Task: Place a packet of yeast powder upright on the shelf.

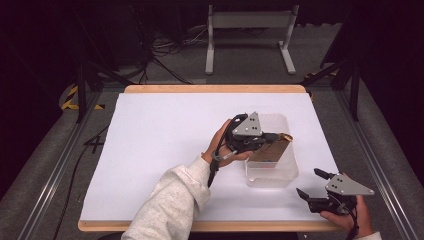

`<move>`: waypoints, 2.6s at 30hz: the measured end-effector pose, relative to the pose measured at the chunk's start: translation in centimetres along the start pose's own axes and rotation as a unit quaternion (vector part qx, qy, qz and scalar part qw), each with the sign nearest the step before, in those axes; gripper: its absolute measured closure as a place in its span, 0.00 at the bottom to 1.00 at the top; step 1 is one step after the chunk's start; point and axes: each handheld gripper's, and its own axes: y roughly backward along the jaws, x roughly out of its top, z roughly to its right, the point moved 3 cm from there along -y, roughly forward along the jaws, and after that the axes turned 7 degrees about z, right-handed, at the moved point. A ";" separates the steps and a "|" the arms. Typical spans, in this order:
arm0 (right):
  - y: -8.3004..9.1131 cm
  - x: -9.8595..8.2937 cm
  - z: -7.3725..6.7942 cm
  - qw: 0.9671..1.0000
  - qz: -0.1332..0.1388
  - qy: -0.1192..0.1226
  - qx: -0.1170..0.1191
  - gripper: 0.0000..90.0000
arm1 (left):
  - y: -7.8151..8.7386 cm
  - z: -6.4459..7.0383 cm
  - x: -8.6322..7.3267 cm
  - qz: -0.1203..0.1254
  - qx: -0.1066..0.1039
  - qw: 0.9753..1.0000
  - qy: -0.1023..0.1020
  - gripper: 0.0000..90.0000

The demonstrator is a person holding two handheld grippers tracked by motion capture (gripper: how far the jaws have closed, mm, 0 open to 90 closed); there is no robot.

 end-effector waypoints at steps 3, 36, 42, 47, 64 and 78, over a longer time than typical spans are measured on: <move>0.0 0.0 0.0 1.000 -0.001 0.001 0.000 0.16 | 0.1 0.0 -0.1 -0.002 0.004 1.000 -0.003 1.00; -0.1 0.0 -0.1 1.000 -0.003 0.004 0.000 0.16 | 1.1 -0.4 -1.8 0.001 0.007 1.000 0.021 0.99; -0.1 0.0 0.0 1.000 -0.002 0.002 -0.001 0.16 | 1.0 -0.3 -1.7 -0.003 0.010 1.000 0.017 0.99; -0.1 0.0 -0.1 1.000 -0.002 0.003 0.000 0.16 | 0.8 -0.4 -1.6 -0.011 0.014 1.000 0.013 0.99; 0.0 0.0 0.0 1.000 0.000 0.001 -0.003 0.16 | 1.6 -0.6 -0.7 -0.014 0.034 0.999 -0.001 0.95; 0.0 0.1 0.1 1.000 0.002 0.001 -0.005 0.16 | 3.8 -1.1 -0.4 -0.021 0.077 0.997 -0.012 0.83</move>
